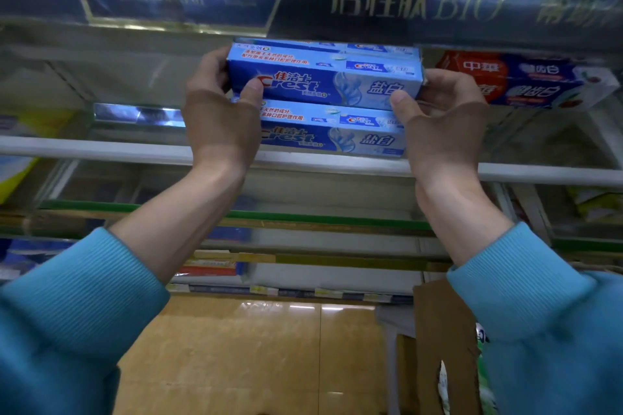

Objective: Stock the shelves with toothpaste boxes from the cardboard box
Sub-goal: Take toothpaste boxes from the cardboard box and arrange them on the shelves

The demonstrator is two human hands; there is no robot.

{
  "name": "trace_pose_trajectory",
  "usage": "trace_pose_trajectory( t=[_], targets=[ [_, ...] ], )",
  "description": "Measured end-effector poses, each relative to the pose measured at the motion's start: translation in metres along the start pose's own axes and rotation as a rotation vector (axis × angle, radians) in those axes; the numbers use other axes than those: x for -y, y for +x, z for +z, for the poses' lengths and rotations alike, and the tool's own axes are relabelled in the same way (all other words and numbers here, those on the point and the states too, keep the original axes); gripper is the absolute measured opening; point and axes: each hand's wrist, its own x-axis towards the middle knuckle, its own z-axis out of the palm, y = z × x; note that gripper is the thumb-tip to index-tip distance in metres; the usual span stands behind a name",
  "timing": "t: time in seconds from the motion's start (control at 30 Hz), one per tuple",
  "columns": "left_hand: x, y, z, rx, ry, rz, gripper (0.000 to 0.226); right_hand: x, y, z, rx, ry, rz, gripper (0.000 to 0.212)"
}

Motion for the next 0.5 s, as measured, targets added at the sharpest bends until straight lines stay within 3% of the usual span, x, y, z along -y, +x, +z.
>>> trace_pose_trajectory(
  t=[0.2, 0.4, 0.5],
  targets=[
    [0.0, -0.01, 0.005, -0.045, 0.039, 0.005, 0.058, 0.0, 0.0, -0.014, 0.067, 0.015, 0.071, 0.026],
    [-0.005, -0.069, 0.017, -0.199, 0.163, 0.245, 0.062, -0.011, -0.005, -0.077, 0.102, -0.027, 0.031, 0.027],
    [-0.012, -0.108, 0.036, -0.165, 0.223, 0.294, 0.055, -0.024, -0.007, -0.124, 0.093, -0.075, 0.072, 0.025]
  ],
)
